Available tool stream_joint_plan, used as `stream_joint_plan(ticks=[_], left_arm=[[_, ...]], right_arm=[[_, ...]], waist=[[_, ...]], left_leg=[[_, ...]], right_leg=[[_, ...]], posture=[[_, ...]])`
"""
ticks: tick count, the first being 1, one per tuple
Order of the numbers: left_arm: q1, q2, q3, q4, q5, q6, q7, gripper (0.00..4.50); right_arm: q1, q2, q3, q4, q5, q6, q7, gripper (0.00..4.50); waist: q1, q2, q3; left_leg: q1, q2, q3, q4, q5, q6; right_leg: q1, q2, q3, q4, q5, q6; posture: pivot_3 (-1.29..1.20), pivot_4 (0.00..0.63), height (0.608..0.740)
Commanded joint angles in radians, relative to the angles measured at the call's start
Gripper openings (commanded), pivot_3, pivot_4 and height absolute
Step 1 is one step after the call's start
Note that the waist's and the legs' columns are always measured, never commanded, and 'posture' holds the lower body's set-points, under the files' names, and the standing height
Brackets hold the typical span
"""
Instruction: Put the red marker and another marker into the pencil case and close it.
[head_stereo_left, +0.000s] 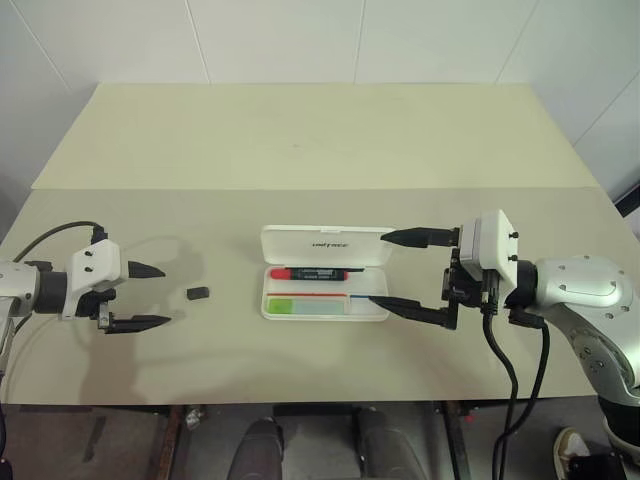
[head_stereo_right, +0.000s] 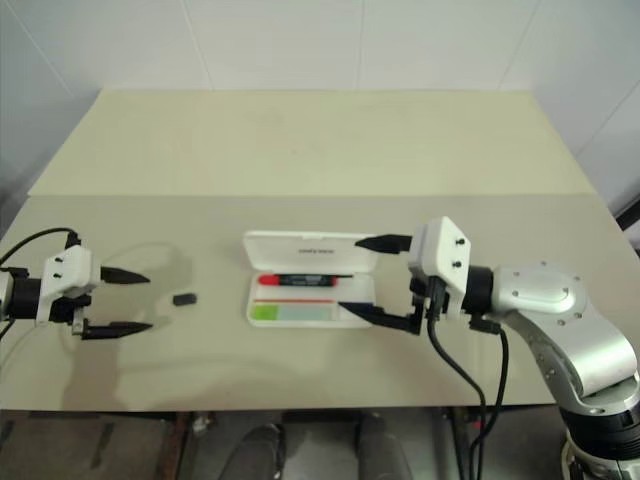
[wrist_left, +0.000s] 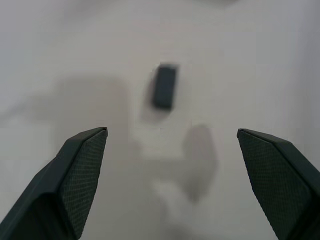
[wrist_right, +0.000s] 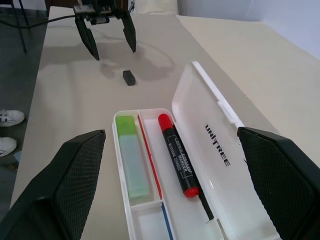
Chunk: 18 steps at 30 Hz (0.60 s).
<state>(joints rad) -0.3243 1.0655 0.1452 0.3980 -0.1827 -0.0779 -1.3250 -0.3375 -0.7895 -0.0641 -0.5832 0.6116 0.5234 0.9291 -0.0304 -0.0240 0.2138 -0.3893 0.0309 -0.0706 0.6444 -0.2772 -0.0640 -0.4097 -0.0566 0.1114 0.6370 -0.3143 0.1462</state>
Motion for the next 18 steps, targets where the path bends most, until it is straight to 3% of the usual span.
stream_joint_plan(ticks=[1,18], left_arm=[[-0.054,-0.022,-0.031,0.089,0.036,-0.111,0.000,4.46],[-0.173,-0.131,-0.089,0.212,0.058,-0.139,0.061,4.46]], right_arm=[[0.000,-0.007,-0.026,-0.041,0.025,-0.005,-0.002,4.50],[0.028,-0.005,-0.034,-0.084,0.034,0.022,-0.051,4.50]], waist=[[0.001,0.000,0.000],[0.001,0.000,0.000]], left_leg=[[0.000,0.000,0.000,0.000,0.000,0.000],[0.000,0.000,0.000,0.002,0.000,0.000]], right_leg=[[0.000,0.000,0.000,0.000,0.000,0.000],[0.000,0.000,0.000,0.004,0.000,0.001]], posture=[[0.00,0.150,0.740],[0.00,0.150,0.740]])
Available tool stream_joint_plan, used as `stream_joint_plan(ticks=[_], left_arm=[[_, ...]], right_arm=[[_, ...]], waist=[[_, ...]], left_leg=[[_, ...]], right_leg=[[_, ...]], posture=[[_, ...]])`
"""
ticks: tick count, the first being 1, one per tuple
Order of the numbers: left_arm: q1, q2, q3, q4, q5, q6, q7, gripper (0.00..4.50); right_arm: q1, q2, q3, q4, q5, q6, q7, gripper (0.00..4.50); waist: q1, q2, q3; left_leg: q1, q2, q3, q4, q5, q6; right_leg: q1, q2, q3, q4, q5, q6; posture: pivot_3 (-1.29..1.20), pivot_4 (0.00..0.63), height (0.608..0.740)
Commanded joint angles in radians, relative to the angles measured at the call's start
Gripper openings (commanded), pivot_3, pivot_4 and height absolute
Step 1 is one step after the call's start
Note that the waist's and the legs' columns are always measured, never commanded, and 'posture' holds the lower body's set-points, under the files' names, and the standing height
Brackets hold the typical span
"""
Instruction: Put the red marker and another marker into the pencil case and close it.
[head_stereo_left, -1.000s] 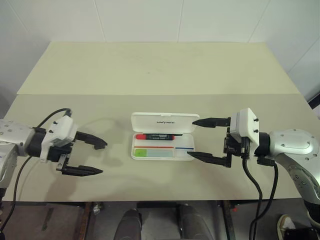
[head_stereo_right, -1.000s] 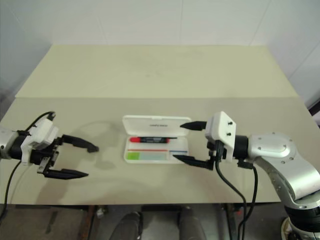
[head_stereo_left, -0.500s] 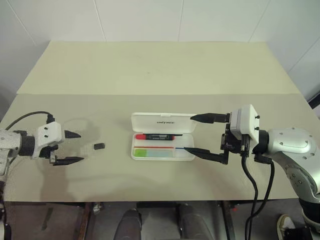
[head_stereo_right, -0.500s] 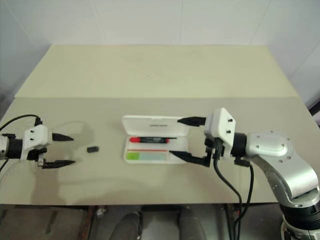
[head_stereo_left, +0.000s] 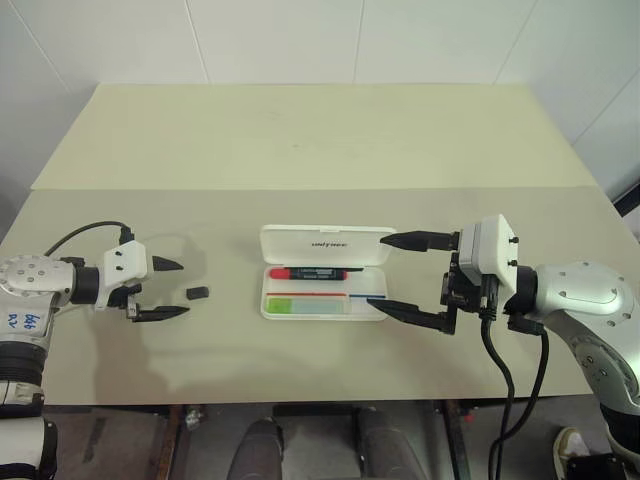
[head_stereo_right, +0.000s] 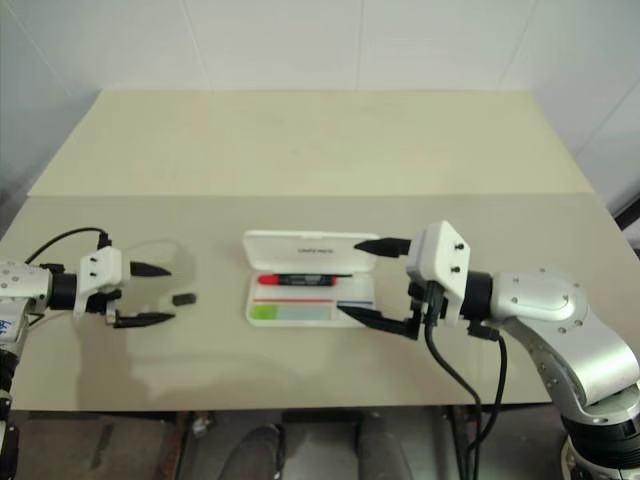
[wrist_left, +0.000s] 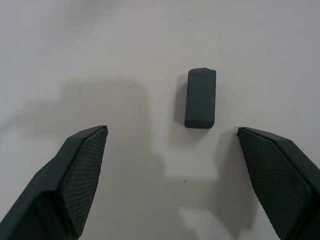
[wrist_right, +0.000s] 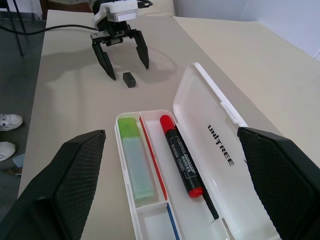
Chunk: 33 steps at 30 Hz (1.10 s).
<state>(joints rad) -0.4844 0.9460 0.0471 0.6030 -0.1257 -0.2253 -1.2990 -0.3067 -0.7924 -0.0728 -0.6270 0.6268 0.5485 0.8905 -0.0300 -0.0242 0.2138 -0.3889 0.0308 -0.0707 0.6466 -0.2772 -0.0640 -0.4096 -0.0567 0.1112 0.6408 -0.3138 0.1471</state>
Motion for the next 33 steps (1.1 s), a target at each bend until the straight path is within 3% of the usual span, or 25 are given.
stream_joint_plan(ticks=[1,11,27,30,33], left_arm=[[-0.012,-0.016,0.008,0.005,0.002,0.011,0.040,4.46],[0.010,-0.080,0.030,-0.035,-0.016,0.060,0.108,4.46],[0.037,-0.140,0.003,-0.055,-0.014,-0.009,0.086,4.46],[0.035,-0.139,-0.001,-0.041,-0.011,-0.015,0.082,3.83],[0.036,-0.127,-0.010,-0.026,-0.004,-0.019,0.069,2.82]], right_arm=[[-0.004,-0.002,-0.023,-0.039,0.018,-0.004,-0.014,4.50],[0.004,0.001,-0.014,-0.049,0.019,-0.002,-0.032,4.50],[-0.008,0.002,0.002,-0.049,0.015,0.003,-0.039,4.50],[-0.012,0.001,0.002,-0.050,0.017,0.005,-0.040,4.50],[-0.012,-0.001,0.001,-0.050,0.017,0.006,-0.042,4.50]], waist=[[0.003,0.000,0.000],[0.012,0.000,0.000],[0.025,0.000,-0.001],[0.025,0.000,-0.001],[0.026,0.000,-0.001]], left_leg=[[0.000,0.000,0.000,0.000,0.000,0.000],[0.001,-0.001,0.000,0.002,0.002,0.002],[0.001,-0.001,0.000,0.000,0.003,0.002],[0.000,-0.001,0.000,-0.001,0.003,0.002],[0.001,-0.001,0.000,-0.001,0.003,0.002]], right_leg=[[0.000,0.000,0.000,0.001,0.000,0.000],[0.002,-0.001,0.000,0.002,0.003,0.000],[0.001,-0.001,0.000,-0.002,0.003,-0.001],[0.002,-0.001,0.000,-0.003,0.003,0.000],[0.002,-0.001,0.000,-0.003,0.004,0.000]], posture=[[0.00,0.150,0.740],[0.00,0.150,0.740],[0.00,0.150,0.740],[0.00,0.150,0.740],[0.00,0.150,0.740]])
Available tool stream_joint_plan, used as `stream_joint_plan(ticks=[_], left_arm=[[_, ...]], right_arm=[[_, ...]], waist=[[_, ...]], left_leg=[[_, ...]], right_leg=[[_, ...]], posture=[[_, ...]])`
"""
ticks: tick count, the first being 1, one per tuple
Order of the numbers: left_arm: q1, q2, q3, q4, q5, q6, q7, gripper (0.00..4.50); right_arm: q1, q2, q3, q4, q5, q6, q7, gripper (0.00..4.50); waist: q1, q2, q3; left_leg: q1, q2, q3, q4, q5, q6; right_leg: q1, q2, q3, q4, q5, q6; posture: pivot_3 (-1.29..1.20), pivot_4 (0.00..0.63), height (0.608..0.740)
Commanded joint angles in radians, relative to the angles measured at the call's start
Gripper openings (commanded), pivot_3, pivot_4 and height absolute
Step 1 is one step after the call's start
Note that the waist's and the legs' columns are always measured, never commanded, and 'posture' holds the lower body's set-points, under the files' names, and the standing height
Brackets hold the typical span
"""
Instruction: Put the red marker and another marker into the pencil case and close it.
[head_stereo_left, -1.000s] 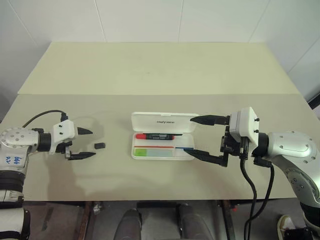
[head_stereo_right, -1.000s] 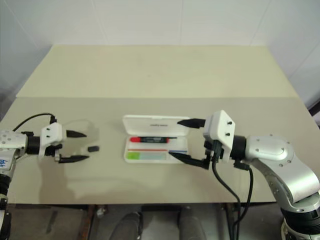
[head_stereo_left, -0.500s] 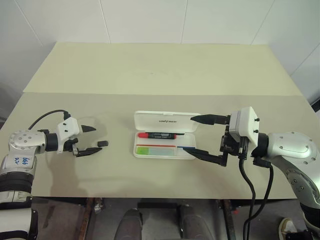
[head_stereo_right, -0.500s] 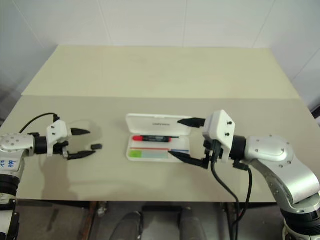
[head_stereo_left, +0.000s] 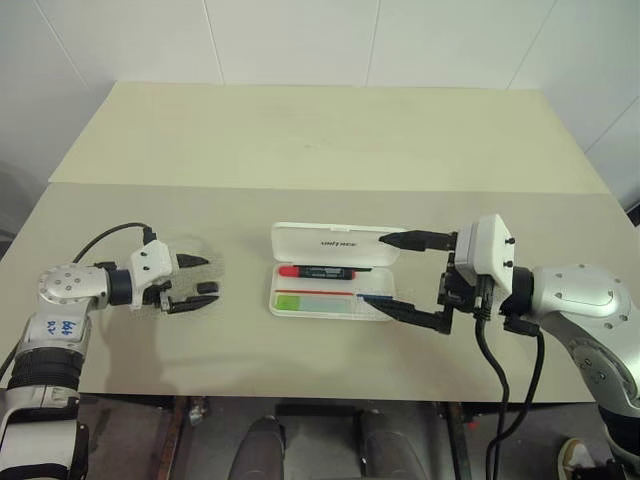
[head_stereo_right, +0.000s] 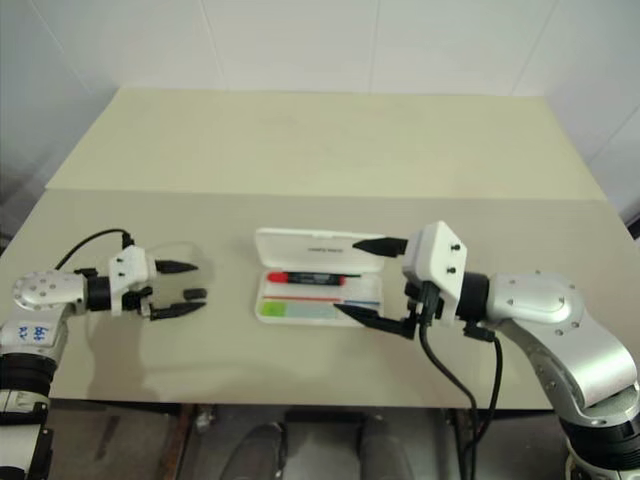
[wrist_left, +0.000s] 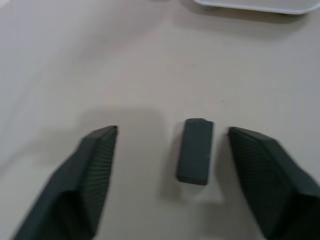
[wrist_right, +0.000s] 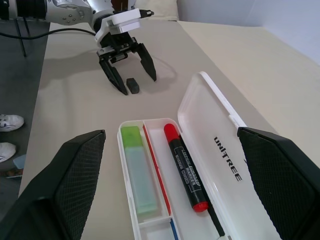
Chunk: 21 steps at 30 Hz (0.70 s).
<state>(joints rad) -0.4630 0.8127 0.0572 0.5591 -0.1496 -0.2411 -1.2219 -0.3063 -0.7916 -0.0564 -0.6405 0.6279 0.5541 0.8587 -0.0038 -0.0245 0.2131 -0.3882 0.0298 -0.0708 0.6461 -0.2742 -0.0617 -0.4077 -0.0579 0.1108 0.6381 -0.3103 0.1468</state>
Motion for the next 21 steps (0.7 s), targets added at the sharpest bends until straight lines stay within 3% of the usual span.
stream_joint_plan(ticks=[1,7,8,15,21], left_arm=[[0.017,0.010,-0.018,0.018,0.014,-0.001,-0.018,2.50],[0.014,0.037,0.003,0.022,0.003,-0.001,-0.029,0.51],[0.011,0.040,0.008,0.019,-0.005,0.010,-0.030,0.35],[-0.016,0.041,0.056,-0.002,-0.052,0.061,-0.002,0.35],[0.021,0.057,0.126,-0.238,-0.237,0.257,-0.076,0.35]], right_arm=[[-0.012,-0.002,-0.015,-0.037,0.016,0.001,-0.011,4.50],[-0.003,-0.002,-0.019,-0.042,0.014,0.005,-0.014,4.50],[-0.002,-0.001,-0.019,-0.042,0.014,0.005,-0.014,4.50],[-0.005,-0.001,-0.015,-0.033,0.007,0.001,-0.010,4.50],[-0.003,-0.005,-0.013,-0.024,0.000,-0.002,-0.002,4.50]], waist=[[0.000,0.000,0.000],[-0.006,0.000,0.000],[-0.008,0.000,0.000],[-0.024,0.000,0.000],[-0.025,0.000,0.000]], left_leg=[[0.000,0.000,0.000,0.000,0.000,0.000],[0.001,0.000,0.000,0.000,0.002,0.003],[0.001,0.000,0.000,0.000,0.002,0.003],[0.000,0.000,0.000,-0.001,0.002,0.003],[-0.002,0.001,0.000,-0.001,0.002,0.003]], right_leg=[[0.000,0.000,0.000,0.000,0.000,0.000],[0.000,0.001,0.000,0.000,0.002,-0.003],[0.000,0.001,0.000,0.000,0.002,-0.003],[0.000,0.001,0.000,-0.001,0.003,-0.002],[-0.001,0.000,0.000,-0.002,0.003,-0.002]], posture=[[0.00,0.150,0.740],[0.00,0.150,0.740],[0.00,0.150,0.740],[0.00,0.150,0.740],[0.00,0.150,0.740]])
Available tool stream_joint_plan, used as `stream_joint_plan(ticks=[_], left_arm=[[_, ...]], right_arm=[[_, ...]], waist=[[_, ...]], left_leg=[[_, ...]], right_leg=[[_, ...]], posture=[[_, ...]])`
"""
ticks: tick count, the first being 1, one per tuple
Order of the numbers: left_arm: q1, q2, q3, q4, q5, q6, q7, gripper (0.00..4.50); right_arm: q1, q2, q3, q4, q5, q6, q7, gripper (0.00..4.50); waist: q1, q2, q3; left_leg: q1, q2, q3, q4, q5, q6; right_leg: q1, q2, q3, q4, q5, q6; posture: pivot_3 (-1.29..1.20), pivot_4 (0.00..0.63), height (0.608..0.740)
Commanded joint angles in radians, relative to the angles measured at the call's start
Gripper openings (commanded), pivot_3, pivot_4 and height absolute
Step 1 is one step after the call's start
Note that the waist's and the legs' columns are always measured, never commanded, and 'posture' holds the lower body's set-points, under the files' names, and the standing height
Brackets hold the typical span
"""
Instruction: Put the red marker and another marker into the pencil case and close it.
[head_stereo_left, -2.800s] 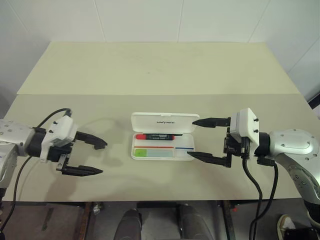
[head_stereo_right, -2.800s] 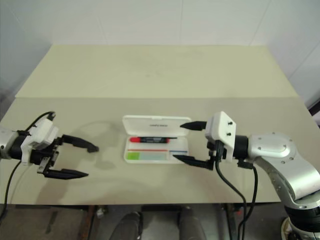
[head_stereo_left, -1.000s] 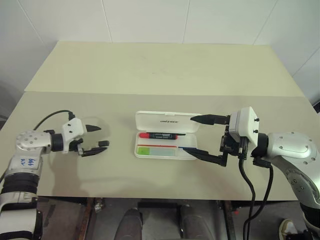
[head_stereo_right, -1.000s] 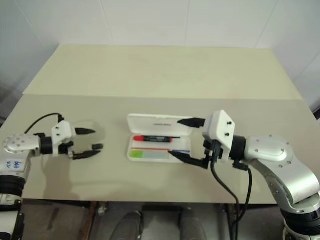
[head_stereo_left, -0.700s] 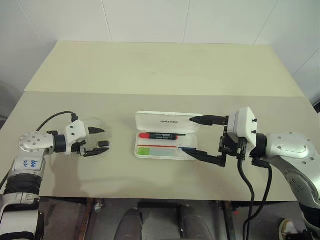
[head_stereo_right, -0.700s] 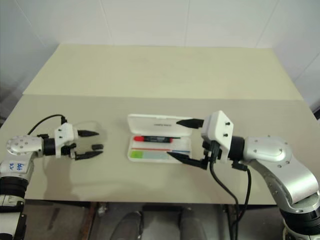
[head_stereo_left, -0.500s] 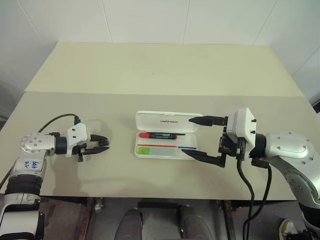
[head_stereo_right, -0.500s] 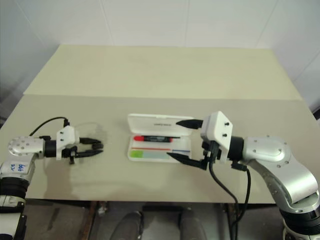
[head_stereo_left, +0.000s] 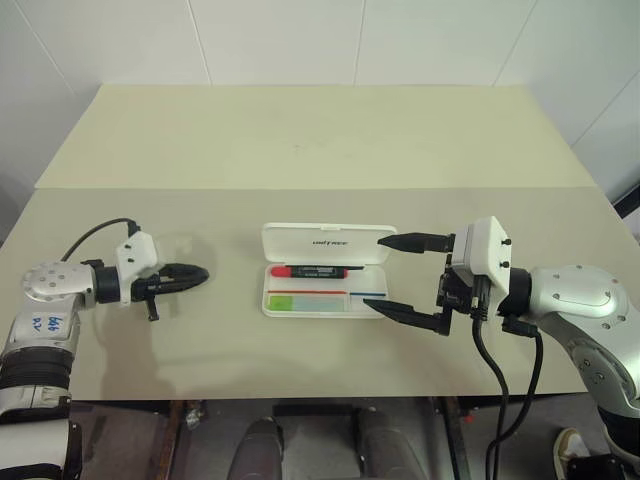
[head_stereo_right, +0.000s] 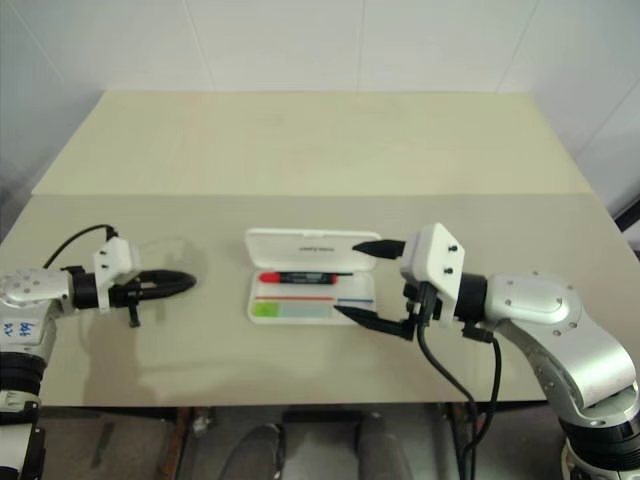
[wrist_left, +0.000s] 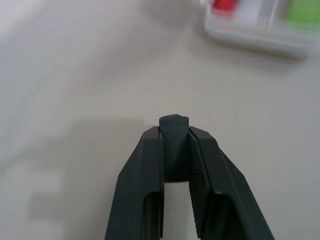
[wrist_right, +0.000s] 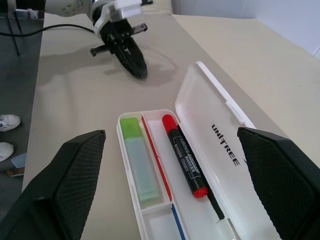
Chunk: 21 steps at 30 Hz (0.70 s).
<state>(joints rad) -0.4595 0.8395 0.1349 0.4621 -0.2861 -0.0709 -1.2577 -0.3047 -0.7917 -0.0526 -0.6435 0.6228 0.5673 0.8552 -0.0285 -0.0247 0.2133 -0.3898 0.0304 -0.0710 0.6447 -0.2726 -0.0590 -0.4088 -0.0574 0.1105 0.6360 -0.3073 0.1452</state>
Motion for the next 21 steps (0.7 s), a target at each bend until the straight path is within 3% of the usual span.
stream_joint_plan(ticks=[1,11,21], left_arm=[[0.030,0.037,0.054,-0.184,-0.121,0.122,-0.049,0.35],[0.161,0.132,0.033,-0.542,-0.246,0.382,-0.141,0.35],[0.016,-0.013,-0.153,-0.651,-0.184,0.427,-0.026,0.35]], right_arm=[[-0.003,-0.006,-0.017,-0.020,0.004,-0.016,0.003,4.50],[-0.008,-0.007,-0.007,-0.001,-0.004,-0.020,0.025,4.50],[0.050,-0.050,-0.037,-0.018,-0.014,-0.015,0.049,4.50]], waist=[[0.000,0.000,0.000],[-0.003,0.000,0.000],[0.001,0.000,0.000]], left_leg=[[0.000,0.000,0.000,0.000,0.000,0.000],[0.001,0.001,0.000,-0.005,0.000,0.000],[-0.001,0.000,0.000,-0.006,0.000,0.000]], right_leg=[[0.000,0.000,0.000,0.000,0.000,0.000],[0.000,0.000,0.000,-0.004,0.000,-0.001],[0.000,0.000,0.000,-0.009,0.001,0.001]], posture=[[0.00,0.150,0.740],[0.00,0.150,0.740],[0.00,0.150,0.740]])
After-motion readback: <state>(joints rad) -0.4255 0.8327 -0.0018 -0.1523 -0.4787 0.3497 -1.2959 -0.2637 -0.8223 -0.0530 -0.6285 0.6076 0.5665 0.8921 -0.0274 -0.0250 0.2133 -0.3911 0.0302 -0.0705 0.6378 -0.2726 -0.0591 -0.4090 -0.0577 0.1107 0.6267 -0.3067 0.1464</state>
